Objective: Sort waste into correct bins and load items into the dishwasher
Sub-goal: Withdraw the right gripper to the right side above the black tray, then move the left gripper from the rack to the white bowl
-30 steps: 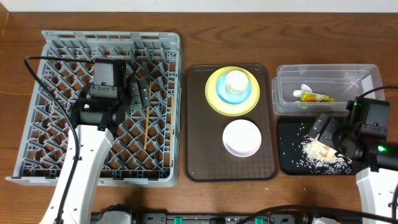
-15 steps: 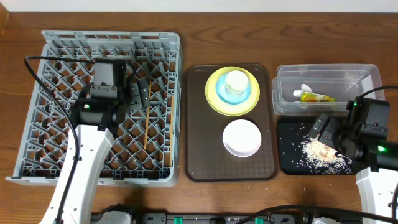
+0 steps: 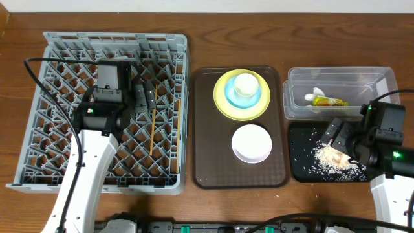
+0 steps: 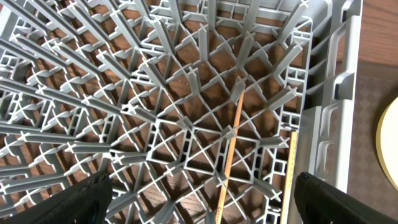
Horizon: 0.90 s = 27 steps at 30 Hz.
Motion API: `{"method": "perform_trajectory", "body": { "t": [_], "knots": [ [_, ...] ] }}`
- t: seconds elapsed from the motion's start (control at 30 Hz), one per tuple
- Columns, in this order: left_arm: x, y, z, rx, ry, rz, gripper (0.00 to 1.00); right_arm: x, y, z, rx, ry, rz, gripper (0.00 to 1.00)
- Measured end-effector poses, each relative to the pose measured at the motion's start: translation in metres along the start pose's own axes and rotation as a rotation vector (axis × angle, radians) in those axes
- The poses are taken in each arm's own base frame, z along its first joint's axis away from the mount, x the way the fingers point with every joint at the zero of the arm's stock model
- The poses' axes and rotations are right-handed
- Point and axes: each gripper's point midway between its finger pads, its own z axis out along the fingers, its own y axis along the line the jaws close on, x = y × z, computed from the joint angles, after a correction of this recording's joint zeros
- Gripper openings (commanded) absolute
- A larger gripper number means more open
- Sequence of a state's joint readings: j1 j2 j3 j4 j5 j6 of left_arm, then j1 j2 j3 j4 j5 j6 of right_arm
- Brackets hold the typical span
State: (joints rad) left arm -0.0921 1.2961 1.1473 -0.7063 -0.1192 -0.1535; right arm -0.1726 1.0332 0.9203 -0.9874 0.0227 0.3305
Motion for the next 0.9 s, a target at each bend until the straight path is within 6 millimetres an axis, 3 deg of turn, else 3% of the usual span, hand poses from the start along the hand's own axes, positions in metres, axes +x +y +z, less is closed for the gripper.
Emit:
{"method": "perform_trajectory", "body": {
  "t": [0.1, 0.2, 0.5, 0.67, 0.9],
  "knots": [
    [0.001, 0.000, 0.000, 0.002, 0.002, 0.000, 0.95, 0.000, 0.000, 0.000, 0.000, 0.000, 0.000, 0.99],
    [0.016, -0.009, -0.001, 0.058, 0.071, -0.008, 0.94, 0.000, 0.000, 0.000, 0.000, 0.000, 0.000, 0.99],
    [0.056, -0.057, -0.018, 0.346, 0.280, -0.101, 0.94, 0.000, 0.000, 0.000, 0.000, 0.000, 0.000, 0.99],
    [0.072, -0.093, -0.034, 0.507, 0.364, -0.111, 0.94, 0.000, 0.000, 0.000, 0.000, 0.000, 0.000, 0.99],
    [0.114, -0.160, -0.062, 0.674, 0.438, 0.089, 0.94, 0.000, 0.000, 0.000, 0.000, 0.000, 0.000, 0.99]
  ]
}}
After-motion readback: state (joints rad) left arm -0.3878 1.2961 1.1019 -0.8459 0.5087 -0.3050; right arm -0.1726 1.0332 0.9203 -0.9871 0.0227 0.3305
